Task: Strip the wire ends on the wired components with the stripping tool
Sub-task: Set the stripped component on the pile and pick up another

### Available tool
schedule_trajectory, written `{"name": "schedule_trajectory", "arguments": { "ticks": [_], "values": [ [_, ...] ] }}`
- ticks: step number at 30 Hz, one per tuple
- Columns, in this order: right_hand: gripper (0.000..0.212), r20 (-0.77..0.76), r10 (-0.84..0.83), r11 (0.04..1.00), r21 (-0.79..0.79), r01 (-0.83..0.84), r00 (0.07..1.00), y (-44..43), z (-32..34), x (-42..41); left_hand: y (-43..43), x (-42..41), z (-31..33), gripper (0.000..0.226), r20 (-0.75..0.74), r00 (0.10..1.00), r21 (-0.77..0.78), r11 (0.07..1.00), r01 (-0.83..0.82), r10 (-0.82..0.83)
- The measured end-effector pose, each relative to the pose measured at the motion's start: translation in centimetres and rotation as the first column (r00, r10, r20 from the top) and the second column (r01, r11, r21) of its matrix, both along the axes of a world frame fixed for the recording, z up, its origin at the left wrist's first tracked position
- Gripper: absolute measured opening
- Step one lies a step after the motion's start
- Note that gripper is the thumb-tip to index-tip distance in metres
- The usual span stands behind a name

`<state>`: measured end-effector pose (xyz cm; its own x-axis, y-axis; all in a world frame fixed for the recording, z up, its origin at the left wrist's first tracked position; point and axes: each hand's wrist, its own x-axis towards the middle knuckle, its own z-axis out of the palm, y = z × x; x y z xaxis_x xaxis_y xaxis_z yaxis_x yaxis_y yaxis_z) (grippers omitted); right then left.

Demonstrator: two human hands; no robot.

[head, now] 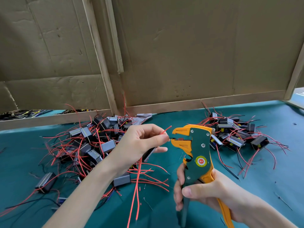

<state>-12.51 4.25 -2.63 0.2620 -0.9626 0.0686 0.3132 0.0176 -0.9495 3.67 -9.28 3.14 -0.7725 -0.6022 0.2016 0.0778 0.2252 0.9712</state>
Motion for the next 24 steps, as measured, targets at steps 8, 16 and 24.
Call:
{"name": "schedule_trajectory", "arguments": {
  "ticks": [8, 16, 24],
  "values": [
    [0.016, -0.056, 0.004, 0.999, 0.054, -0.001, 0.998, 0.3, 0.4, 0.2, -0.3, 0.7, 0.6, 0.006, 0.059, 0.998, -0.06, 0.997, 0.04, -0.037],
    [0.036, 0.051, -0.085, 0.988, 0.135, 0.078, 0.995, 0.6, 0.3, 1.8, -0.4, 0.6, 0.5, 0.009, 0.065, 0.995, -0.008, 0.998, 0.07, -0.069],
    [0.038, 0.24, -0.257, 0.943, 0.275, 0.189, 0.936, -0.1, 0.1, 2.6, -0.1, -0.9, -2.1, 0.016, -0.011, 0.999, 0.218, 0.975, 0.035, -0.033]
  ]
}}
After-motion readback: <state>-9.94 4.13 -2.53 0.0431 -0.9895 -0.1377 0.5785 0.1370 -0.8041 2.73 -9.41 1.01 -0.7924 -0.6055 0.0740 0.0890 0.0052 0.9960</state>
